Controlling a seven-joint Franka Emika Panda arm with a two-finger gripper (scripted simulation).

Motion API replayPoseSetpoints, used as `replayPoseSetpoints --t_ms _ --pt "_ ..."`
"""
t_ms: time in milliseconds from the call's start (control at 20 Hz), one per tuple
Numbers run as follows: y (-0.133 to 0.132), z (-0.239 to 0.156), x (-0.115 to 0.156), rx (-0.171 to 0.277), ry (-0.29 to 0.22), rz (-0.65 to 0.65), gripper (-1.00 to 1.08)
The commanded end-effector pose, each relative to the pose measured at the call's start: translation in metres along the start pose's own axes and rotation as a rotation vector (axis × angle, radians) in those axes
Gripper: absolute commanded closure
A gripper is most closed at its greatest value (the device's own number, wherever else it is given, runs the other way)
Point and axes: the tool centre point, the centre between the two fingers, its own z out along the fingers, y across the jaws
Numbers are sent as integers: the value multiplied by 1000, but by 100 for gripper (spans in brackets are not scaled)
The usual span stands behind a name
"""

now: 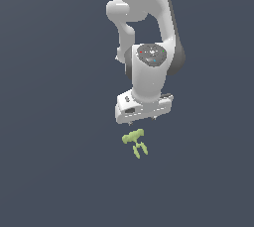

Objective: Pick up the object and move it to a goal position.

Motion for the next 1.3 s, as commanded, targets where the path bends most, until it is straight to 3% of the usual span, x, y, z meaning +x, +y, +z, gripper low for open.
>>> replayPoseSetpoints --t_ms 0,550,1250 --pt "4 18 8 -1 -8 -40 -92" --pt "19 84 30 1 -32 -179 -92" --pt "22 108 32 2 -38 -206 -92"
